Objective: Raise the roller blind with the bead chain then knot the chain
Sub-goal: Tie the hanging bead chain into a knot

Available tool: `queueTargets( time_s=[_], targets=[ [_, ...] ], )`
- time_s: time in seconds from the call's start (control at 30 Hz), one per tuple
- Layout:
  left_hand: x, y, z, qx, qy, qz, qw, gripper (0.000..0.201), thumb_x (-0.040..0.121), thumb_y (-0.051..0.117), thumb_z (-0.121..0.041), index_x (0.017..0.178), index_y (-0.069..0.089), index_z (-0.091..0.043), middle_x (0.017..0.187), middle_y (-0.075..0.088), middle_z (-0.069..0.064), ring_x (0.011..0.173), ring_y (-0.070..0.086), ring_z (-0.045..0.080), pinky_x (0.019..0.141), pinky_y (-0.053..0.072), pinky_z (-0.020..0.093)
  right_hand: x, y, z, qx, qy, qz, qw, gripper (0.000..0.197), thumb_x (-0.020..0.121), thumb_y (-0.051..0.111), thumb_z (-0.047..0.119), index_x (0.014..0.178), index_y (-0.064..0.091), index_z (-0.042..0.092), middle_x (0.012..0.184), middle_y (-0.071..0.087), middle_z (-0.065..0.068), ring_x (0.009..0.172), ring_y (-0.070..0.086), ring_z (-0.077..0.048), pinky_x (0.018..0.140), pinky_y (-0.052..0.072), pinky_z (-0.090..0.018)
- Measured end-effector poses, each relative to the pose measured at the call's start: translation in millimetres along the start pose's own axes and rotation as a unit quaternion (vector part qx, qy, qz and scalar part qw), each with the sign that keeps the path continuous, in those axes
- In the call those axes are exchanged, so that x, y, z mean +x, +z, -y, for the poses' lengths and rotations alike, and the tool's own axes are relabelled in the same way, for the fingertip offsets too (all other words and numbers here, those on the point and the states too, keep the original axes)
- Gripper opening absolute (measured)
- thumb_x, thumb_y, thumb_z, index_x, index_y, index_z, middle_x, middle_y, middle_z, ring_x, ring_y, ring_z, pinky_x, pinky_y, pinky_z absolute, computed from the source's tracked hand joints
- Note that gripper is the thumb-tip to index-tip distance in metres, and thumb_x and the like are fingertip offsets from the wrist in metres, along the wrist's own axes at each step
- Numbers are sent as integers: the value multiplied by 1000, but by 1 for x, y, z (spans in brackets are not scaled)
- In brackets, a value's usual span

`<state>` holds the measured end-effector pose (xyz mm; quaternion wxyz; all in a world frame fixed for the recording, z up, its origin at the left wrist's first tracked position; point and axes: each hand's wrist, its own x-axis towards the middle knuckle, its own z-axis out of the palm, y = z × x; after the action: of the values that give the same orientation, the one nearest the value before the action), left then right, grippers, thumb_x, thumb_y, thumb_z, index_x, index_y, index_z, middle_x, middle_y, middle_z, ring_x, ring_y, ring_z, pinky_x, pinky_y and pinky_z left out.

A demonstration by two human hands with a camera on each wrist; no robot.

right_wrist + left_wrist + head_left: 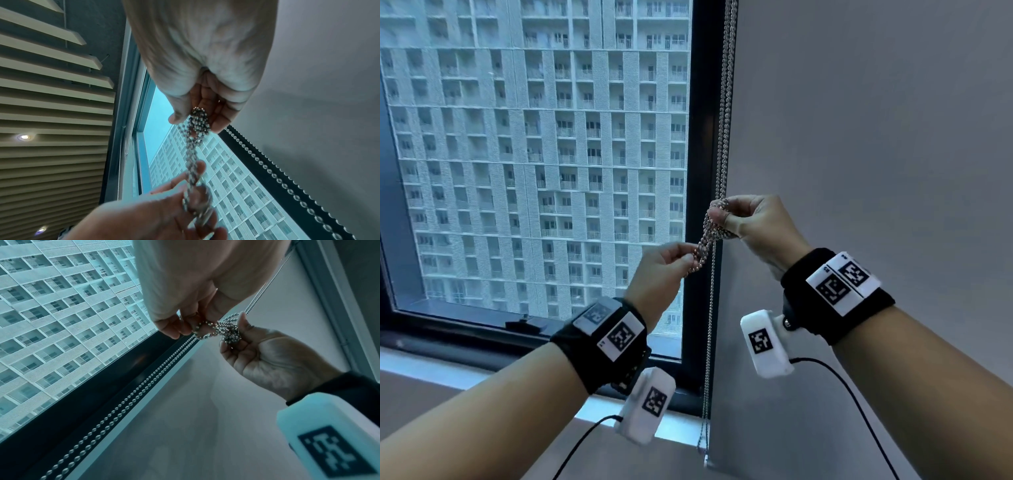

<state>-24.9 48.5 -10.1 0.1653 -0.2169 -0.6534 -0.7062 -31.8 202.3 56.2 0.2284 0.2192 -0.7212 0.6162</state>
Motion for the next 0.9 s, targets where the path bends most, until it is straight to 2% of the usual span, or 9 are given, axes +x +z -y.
queueTargets(
  time_s=[0.1, 0.2, 0.3, 0.43, 0.53, 0.6, 0.7, 0.77, 0.9],
  targets=[
    [-4, -1, 13, 33, -3, 7, 999, 17, 91, 54, -2, 92, 69, -10, 82, 68, 1, 71, 61, 1, 74, 47, 16, -1, 0, -4, 19, 5, -12, 1000, 5, 82, 76, 12, 87, 74, 11, 84, 71, -9, 80, 63, -18, 88, 55, -40],
    [-8, -1, 23, 46, 0, 3, 999, 16, 91, 54, -2, 95, 69, -7, 81, 68, 0, 67, 60, -5, 71, 47, 12, -2, -1, -7, 28, 12, -23, 999, 10, 84, 75, 17, 88, 74, 8, 81, 68, -9, 75, 57, -17, 74, 51, -32],
    [-11, 2, 29, 35, 7, 2, 999, 17, 91, 54, -1, 91, 70, -7, 78, 68, -1, 67, 60, -2, 70, 47, 13, 0, 1, -10, 28, 22, -38, 999, 8, 85, 74, 18, 86, 74, 9, 77, 68, -4, 68, 57, -11, 69, 49, -26],
    [-14, 3, 31, -92, -37, -27, 995, 16, 91, 54, -8, 83, 69, -9, 72, 65, 1, 75, 61, 13, 80, 50, 27, 3, 0, -14, 28, 30, -53, 998, 7, 86, 74, 15, 79, 72, 13, 70, 65, 1, 62, 57, -6, 68, 48, -24],
    [-14, 2, 27, -212, -63, -8, 975, 18, 94, 49, -10, 84, 62, -3, 61, 56, 5, 69, 64, 18, 80, 56, 32, 3, -3, -14, 23, 31, -56, 998, 5, 87, 73, 16, 83, 72, 13, 72, 66, 2, 64, 57, -7, 67, 47, -23],
    [-14, 3, 27, -186, -55, 3, 981, 19, 95, 48, -9, 83, 61, -3, 58, 49, 5, 60, 60, 19, 70, 57, 32, 3, -4, -15, 22, 32, -58, 998, 8, 87, 73, 18, 89, 73, 11, 77, 67, -1, 68, 58, -9, 67, 47, -23],
    [-14, 6, 31, -91, -39, 14, 995, 19, 95, 49, -5, 82, 63, -1, 60, 54, 6, 57, 57, 18, 62, 54, 28, 4, -2, -15, 29, 31, -57, 997, 14, 88, 71, 18, 98, 73, 8, 85, 65, -6, 74, 56, -12, 68, 47, -25],
    [-16, 8, 36, -52, -41, 25, 997, 19, 94, 50, -3, 81, 64, -1, 61, 59, 6, 57, 58, 17, 62, 54, 28, 4, 0, -12, 42, 36, -52, 997, 7, 90, 69, 16, 89, 74, 12, 80, 67, -3, 72, 58, -12, 72, 48, -26],
    [-23, 13, 46, -9, -50, 36, 998, 18, 93, 51, -1, 81, 65, 1, 65, 61, 9, 58, 60, 17, 61, 54, 25, 3, 1, -4, 59, 55, -39, 996, 21, 94, 62, 12, 76, 72, 13, 69, 67, 1, 63, 56, -12, 67, 48, -26]
  ],
)
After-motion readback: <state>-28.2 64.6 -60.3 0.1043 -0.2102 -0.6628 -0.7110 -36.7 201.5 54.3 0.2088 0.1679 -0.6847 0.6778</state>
